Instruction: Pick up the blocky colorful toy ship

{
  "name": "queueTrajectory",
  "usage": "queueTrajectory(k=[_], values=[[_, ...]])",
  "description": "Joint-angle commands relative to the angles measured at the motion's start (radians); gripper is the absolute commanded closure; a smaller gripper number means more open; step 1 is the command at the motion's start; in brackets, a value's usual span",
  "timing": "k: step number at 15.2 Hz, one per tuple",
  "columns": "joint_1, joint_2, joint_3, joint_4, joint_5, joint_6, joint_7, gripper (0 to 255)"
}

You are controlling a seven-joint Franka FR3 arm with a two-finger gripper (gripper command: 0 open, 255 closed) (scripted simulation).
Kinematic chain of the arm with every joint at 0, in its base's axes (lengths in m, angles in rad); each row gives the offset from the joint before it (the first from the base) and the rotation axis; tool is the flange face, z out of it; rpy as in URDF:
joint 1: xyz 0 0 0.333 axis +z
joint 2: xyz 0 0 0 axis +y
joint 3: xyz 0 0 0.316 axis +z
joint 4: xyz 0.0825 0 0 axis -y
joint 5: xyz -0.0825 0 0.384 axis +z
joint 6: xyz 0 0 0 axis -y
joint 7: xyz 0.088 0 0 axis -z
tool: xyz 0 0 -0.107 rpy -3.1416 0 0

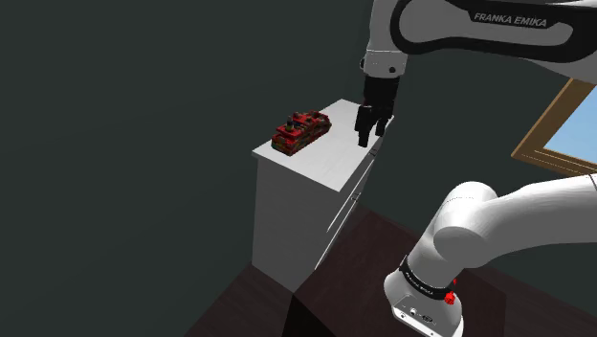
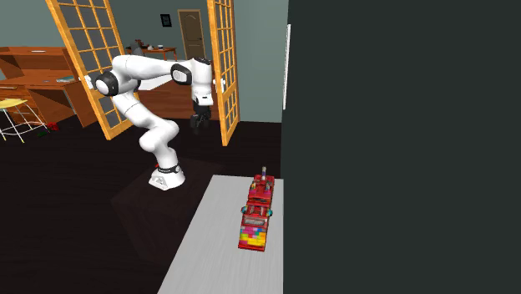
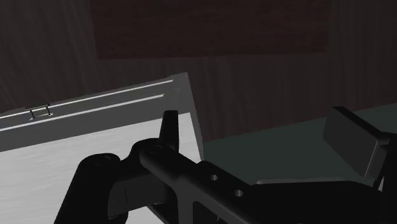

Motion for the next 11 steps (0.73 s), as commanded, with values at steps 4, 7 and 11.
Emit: queueTrajectory(k=[4, 7, 11], values=[[0.0, 0.038, -0.034, -0.031, -0.03, 0.133, -0.059, 0], [0.001, 0.089, -0.069, -0.049, -0.054, 0.267, -0.116, 0], [0.006, 0.175, -0.115, -0.052, -0.074, 0.442, -0.191, 0]])
